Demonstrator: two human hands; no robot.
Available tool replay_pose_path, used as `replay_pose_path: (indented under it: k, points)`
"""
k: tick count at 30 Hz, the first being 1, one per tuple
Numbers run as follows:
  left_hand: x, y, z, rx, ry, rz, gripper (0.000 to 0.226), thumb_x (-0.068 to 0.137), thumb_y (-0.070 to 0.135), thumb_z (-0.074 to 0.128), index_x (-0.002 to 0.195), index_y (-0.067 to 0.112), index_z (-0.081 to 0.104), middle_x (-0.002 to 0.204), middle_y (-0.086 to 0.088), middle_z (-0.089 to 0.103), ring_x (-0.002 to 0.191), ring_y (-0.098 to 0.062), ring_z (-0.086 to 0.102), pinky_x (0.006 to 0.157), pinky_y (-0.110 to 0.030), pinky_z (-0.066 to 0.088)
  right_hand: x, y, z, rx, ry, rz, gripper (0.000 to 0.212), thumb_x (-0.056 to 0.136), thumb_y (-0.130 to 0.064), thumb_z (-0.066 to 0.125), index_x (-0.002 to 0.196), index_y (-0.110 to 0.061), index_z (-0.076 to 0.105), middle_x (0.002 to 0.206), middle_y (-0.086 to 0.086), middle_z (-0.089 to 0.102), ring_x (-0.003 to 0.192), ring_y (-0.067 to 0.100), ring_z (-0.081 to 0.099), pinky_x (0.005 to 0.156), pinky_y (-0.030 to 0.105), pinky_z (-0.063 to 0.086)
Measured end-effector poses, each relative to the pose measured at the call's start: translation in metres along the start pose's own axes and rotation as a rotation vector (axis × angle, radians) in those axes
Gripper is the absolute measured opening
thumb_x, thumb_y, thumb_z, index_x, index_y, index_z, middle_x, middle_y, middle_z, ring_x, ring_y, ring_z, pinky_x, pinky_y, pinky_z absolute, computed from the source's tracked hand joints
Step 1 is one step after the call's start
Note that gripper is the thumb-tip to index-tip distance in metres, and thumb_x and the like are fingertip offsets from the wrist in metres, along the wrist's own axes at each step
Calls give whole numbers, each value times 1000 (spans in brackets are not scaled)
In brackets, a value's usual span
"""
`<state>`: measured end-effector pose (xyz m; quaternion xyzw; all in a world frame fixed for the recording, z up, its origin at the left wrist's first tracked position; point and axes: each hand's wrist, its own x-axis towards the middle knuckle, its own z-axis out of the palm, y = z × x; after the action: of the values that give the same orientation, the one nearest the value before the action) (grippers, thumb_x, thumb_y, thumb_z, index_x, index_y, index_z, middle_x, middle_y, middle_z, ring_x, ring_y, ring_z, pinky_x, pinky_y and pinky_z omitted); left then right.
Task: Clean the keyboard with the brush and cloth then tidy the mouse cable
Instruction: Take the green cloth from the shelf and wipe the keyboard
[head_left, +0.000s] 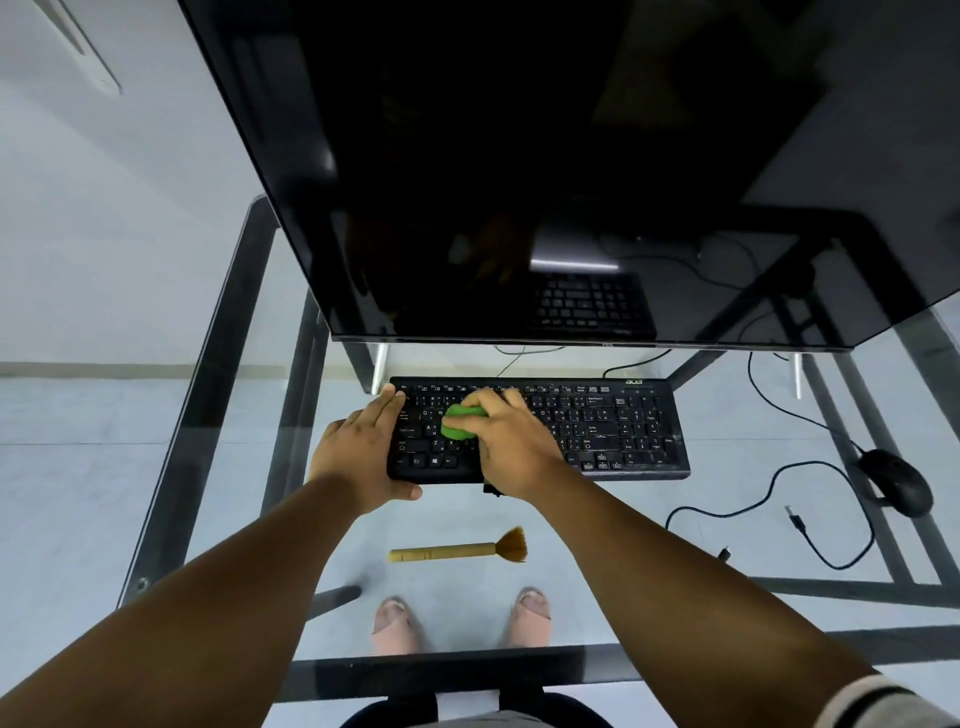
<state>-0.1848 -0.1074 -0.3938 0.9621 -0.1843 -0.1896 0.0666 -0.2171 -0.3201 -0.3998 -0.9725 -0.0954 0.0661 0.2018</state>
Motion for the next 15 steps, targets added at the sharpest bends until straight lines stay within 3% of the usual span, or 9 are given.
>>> replay_pose_path:
  k: [4,8,12,15]
  points:
    - [-1,-6,0,-3,-4,24,123,68,64,74,155,25,-5,163,9,-6,147,-17,20,117,-37,18,-8,14,1,37,115,44,51,85,7,52,115,-29,72,121,-11,57,97,20,41,76,37,55]
    - [0,-6,1,-28,-2,32,122,68,60,76,155,25,-2,164,9,-4,146,-18,22,117,-37,19,3,-8,8,30,66,17,50,87,4,53,124,-27,67,124,-10,54,102,21,40,90,34,50]
    - [1,-9,2,2,0,44,122,69,63,74,155,25,-3,163,9,-5,146,-17,22,116,-36,19,9,-18,8,27,12,-29,49,90,-2,54,129,-31,61,126,-12,49,105,17,39,85,32,52]
    - [2,-13,2,23,-8,65,121,70,64,72,155,25,-4,163,9,-7,147,-17,20,117,-36,19,-2,-1,2,30,49,-5,44,89,0,55,119,-30,68,120,-13,53,103,15,41,83,33,53]
